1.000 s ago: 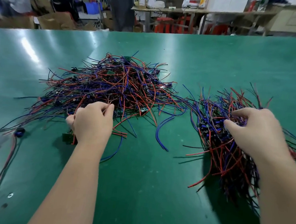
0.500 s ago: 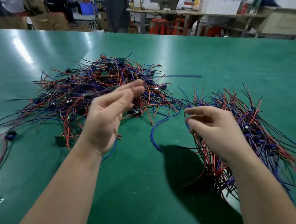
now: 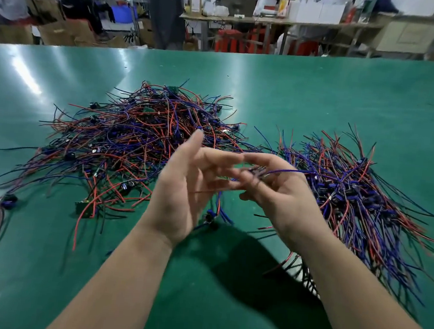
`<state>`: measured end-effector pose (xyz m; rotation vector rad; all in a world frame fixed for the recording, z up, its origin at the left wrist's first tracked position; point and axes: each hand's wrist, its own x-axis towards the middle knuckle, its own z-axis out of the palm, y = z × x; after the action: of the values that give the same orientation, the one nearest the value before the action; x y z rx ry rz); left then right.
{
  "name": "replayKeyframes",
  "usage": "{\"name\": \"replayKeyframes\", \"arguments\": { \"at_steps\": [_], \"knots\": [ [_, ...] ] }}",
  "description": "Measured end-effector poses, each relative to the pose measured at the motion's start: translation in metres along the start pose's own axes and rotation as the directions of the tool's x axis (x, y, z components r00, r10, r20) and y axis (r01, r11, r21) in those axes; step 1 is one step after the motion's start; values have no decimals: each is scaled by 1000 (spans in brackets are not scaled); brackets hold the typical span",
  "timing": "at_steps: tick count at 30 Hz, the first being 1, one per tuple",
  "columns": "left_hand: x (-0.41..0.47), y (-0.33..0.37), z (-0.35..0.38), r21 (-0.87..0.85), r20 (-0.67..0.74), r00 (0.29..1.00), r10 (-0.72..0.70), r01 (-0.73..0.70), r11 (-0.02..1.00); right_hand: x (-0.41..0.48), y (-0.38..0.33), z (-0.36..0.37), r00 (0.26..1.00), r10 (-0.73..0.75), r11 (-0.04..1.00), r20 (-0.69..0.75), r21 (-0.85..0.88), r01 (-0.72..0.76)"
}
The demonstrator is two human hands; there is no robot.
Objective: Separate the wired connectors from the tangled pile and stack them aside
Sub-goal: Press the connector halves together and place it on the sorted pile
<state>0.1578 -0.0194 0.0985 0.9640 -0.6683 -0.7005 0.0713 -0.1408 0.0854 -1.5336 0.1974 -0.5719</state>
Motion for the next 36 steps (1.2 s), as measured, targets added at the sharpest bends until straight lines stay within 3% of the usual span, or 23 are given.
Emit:
{"name": "replayKeyframes", "arguments": {
  "at_steps": [3, 6, 9, 12, 16, 20, 25, 27, 29, 32, 36],
  "knots": [
    [4, -1, -7, 104, -256, 967, 9, 18, 994, 2, -6, -6, 993, 115, 923, -4, 370, -105],
    [7, -5, -6, 224, -329, 944, 15, 63, 973, 3, -16, -18, 978, 195, 767, 75, 609, -200],
    [7, -10, -3, 349, -308, 951, 43, 71, 935, 3, -20, -29, 977, 145, 662, 156, 719, -213],
    [6, -10, 1, 312, -262, 965, 2, 83, 946, 2, -23, -40, 966, 91, 623, 243, 743, -245],
    [2, -1, 1, 107, -153, 939, -307, 325, 940, 2, -22, -48, 918, -2, 513, 396, 789, -339],
    [-4, -1, 9, 247, 18, 870, -493, 474, 845, 0, -23, -42, 908, 45, 644, 417, 683, -345],
    [-11, -8, 14, 329, 110, 895, -432, 378, 866, 3, -19, -30, 968, 213, 842, 136, 478, -252],
    [-10, -7, 8, 361, 117, 890, -440, 375, 854, 5, -16, -30, 970, 218, 877, 107, 415, -243],
    [-10, -6, 5, 413, 130, 869, -478, 391, 823, 5, -15, -33, 973, 219, 942, 80, 242, -232],
    [-9, -10, 10, 427, 55, 878, -475, 410, 806, 6, -10, -36, 978, 208, 978, -2, 17, -208],
    [-3, -18, 14, 278, -133, 949, -287, 313, 908, 3, -8, -31, 968, 242, 970, 66, -33, -240]
  ]
}}
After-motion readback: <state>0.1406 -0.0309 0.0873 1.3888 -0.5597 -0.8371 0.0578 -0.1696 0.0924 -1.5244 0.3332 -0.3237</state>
